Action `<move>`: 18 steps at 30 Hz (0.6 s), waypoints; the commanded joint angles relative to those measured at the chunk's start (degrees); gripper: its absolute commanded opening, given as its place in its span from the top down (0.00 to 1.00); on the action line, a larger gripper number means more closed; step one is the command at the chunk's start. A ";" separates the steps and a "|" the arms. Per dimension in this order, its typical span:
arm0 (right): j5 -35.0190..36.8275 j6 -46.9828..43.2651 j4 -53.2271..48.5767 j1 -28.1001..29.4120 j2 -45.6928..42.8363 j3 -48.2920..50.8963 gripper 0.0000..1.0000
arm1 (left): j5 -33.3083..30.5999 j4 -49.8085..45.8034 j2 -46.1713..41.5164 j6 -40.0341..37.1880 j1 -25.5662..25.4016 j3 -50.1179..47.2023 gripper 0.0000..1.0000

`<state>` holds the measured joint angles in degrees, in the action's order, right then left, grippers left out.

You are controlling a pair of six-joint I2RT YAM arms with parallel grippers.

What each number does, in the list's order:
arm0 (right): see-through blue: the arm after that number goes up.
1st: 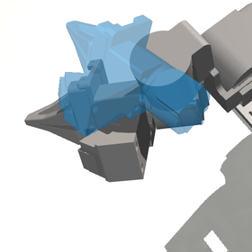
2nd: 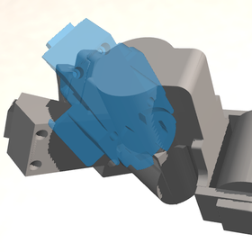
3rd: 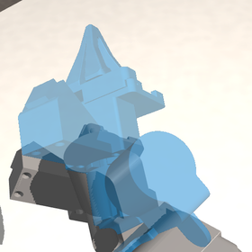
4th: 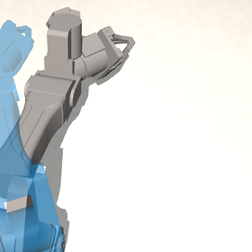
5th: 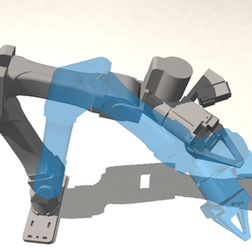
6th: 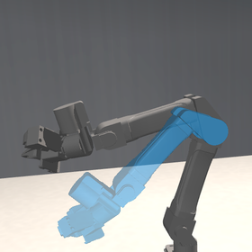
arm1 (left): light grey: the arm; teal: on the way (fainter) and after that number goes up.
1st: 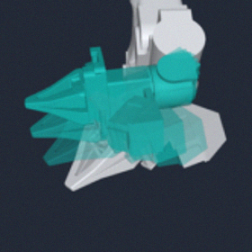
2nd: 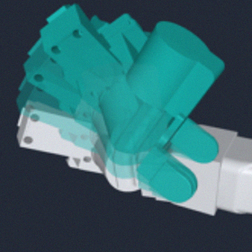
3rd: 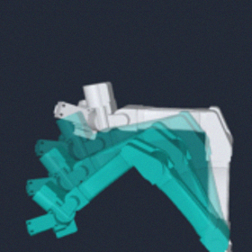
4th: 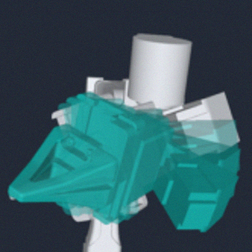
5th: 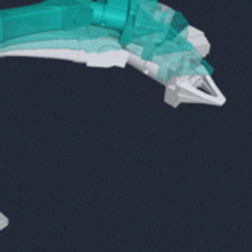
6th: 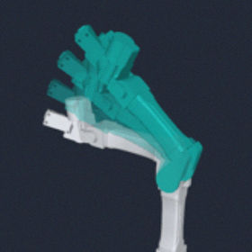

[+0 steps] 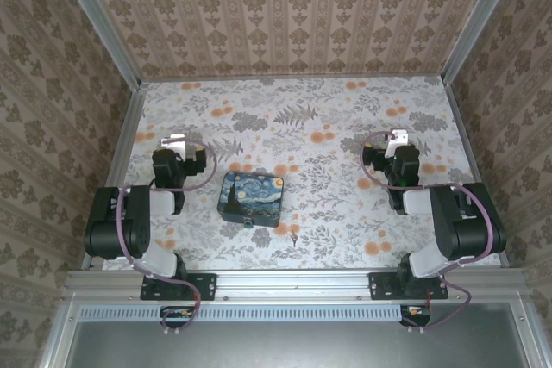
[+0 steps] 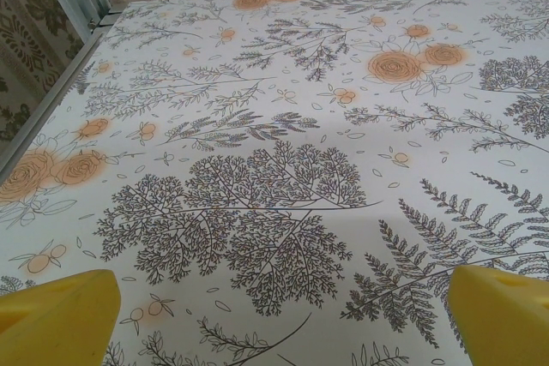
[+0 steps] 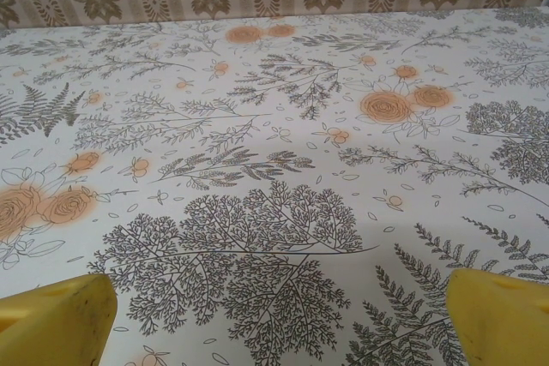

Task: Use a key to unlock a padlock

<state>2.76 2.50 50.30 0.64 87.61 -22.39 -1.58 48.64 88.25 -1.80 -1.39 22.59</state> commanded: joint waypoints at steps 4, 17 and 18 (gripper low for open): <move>-2.92 0.34 0.31 -1.50 0.04 -0.22 0.00 | 1.27 -0.14 -0.21 -0.72 0.73 0.89 0.00; 1.37 8.42 -24.11 -2.37 -14.96 -8.05 0.00 | -7.23 -13.46 -9.50 2.59 0.72 3.85 0.00; -0.95 10.28 -25.82 -3.02 -15.85 -8.63 0.00 | -7.75 -16.43 -10.60 3.11 0.69 4.90 0.00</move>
<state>2.52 7.46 31.53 -1.43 73.78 -29.34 -6.74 40.25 80.79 -0.62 -1.02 24.43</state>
